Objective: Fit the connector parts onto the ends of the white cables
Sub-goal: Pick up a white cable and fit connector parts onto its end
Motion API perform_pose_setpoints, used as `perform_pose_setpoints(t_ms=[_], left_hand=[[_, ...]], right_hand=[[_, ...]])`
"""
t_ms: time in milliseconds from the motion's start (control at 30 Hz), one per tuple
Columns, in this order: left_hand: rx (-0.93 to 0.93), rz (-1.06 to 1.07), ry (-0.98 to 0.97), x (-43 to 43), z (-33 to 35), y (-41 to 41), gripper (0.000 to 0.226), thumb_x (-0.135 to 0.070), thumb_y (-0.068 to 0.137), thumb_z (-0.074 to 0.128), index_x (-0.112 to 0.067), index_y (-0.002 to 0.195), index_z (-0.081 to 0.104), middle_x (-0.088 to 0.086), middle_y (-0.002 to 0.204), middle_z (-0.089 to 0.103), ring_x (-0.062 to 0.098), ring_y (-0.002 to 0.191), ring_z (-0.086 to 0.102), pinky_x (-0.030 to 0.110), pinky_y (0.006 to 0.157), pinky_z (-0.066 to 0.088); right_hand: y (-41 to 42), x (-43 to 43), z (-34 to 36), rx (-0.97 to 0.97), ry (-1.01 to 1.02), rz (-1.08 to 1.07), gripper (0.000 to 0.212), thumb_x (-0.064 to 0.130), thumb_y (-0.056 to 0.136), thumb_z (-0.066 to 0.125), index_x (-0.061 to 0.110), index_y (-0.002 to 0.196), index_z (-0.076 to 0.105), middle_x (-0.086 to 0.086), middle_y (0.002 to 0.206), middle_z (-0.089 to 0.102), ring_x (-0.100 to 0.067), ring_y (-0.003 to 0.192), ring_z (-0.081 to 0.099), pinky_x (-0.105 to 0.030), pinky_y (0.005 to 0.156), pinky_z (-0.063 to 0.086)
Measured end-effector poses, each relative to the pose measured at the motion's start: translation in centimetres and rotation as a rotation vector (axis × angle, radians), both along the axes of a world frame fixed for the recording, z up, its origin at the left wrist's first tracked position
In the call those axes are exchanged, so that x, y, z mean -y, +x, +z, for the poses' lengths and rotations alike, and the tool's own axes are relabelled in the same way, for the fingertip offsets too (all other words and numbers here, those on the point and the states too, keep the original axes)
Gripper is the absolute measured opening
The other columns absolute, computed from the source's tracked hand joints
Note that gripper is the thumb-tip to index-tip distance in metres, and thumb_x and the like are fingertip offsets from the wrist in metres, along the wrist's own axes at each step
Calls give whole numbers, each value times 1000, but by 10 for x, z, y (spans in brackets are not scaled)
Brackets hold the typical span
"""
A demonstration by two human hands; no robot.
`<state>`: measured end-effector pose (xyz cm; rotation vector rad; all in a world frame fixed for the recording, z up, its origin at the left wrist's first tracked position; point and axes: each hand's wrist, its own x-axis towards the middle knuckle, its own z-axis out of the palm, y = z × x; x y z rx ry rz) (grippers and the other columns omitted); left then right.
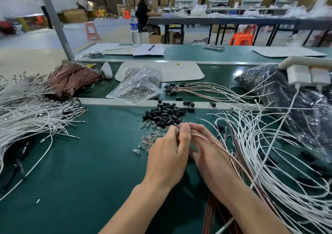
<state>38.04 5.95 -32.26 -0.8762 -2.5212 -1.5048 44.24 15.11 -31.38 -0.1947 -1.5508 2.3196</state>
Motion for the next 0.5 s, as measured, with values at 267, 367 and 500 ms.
perform_pose_setpoints(t_ms=[267,367,500], left_hand=[[127,17,55,-10,-2,6,81,-69,89,-1,-21,66,60,-3,68,67,20,76,66,37,72,49],[88,29,28,-12,-2,5,77,-63,89,-1,-22,67,60,-2,63,67,15,70,63,38,71,51],[68,51,18,-13,-3,6,66,-57,87,1,-19,65,51,3,59,62,27,69,62,45,67,50]], right_hand=[[-5,14,1,94,-170,16,32,23,105,47,3,118,69,-15,101,72,-12,91,71,-19,75,56],[-5,13,2,80,-208,76,39,34,99,50,9,121,69,-8,110,73,-11,101,70,-20,81,55],[-8,12,-1,62,-290,67,45,38,93,51,7,119,70,-9,119,73,-15,111,69,-23,90,56]])
